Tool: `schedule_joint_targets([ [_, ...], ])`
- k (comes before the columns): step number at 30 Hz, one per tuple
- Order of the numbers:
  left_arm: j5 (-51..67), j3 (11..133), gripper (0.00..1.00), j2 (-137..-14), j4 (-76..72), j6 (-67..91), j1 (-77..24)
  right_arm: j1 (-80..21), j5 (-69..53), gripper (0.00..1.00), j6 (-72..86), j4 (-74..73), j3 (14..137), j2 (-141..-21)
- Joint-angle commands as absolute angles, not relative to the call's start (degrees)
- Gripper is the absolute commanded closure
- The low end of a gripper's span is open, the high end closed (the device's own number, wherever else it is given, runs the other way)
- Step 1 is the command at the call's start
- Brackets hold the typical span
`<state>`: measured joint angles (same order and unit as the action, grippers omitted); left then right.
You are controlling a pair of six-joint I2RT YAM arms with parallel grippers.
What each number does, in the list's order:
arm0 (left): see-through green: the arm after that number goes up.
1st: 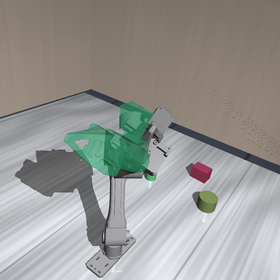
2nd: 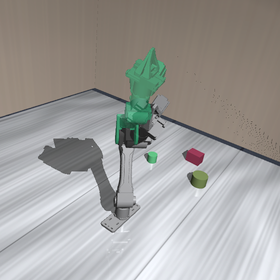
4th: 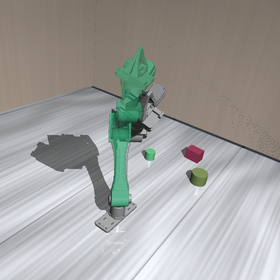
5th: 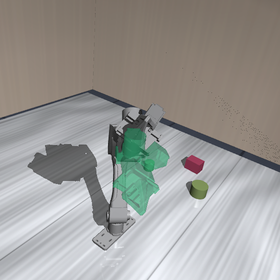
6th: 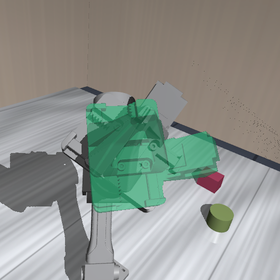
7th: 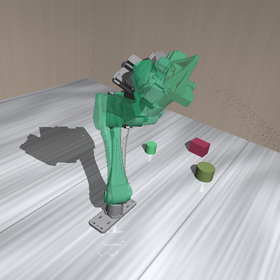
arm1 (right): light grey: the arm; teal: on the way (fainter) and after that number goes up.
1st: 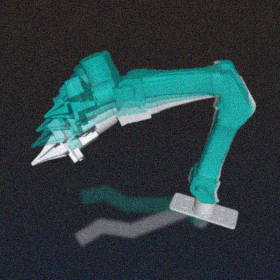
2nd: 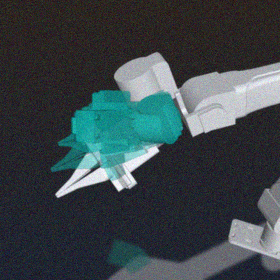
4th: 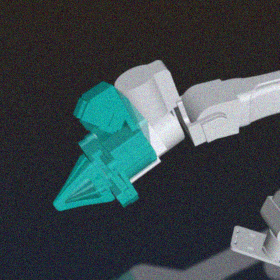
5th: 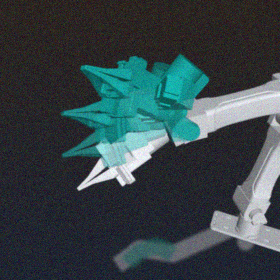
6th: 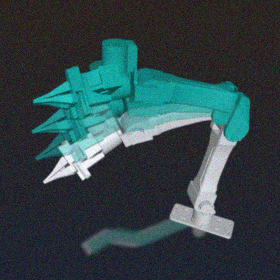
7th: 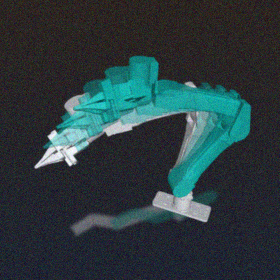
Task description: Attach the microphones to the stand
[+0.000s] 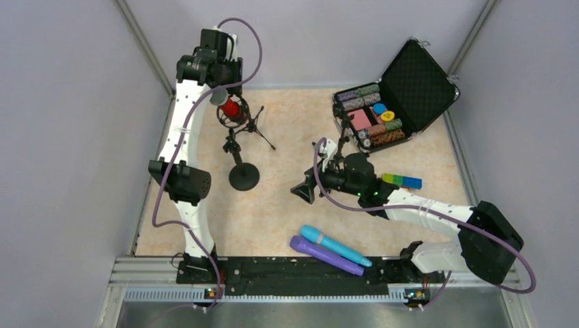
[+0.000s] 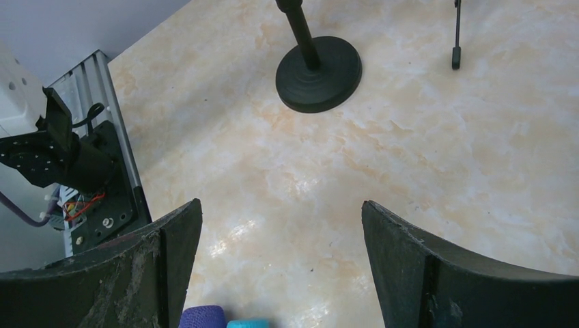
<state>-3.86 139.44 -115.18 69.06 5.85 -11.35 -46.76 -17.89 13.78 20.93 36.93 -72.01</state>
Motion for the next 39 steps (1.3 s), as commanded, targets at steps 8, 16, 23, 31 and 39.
schedule_joint_targets([
  [8, -4.0, 136.2, 0.87, -118.3, 56.9, 3.7, -9.8, -46.9, -18.5, 0.15, 15.0, 21.8, 39.9, -73.8],
  [16, -4.1, 135.8, 0.52, -121.5, 55.0, 2.6, -9.0, -47.0, -18.5, 0.15, 15.3, 21.5, 39.3, -74.0],
  [23, -3.8, 135.1, 0.16, -122.3, 52.5, 2.8, -8.1, -46.9, -18.8, 0.15, 15.6, 21.9, 39.0, -74.0],
  [31, -2.0, 133.9, 0.05, -122.5, 47.6, 4.2, -6.7, -47.0, -19.2, 0.15, 16.4, 22.8, 38.4, -74.1],
  [39, 3.6, 134.0, 0.01, -122.5, 43.1, 7.6, -4.6, -47.0, -19.3, 0.15, 16.5, 22.4, 38.6, -74.4],
])
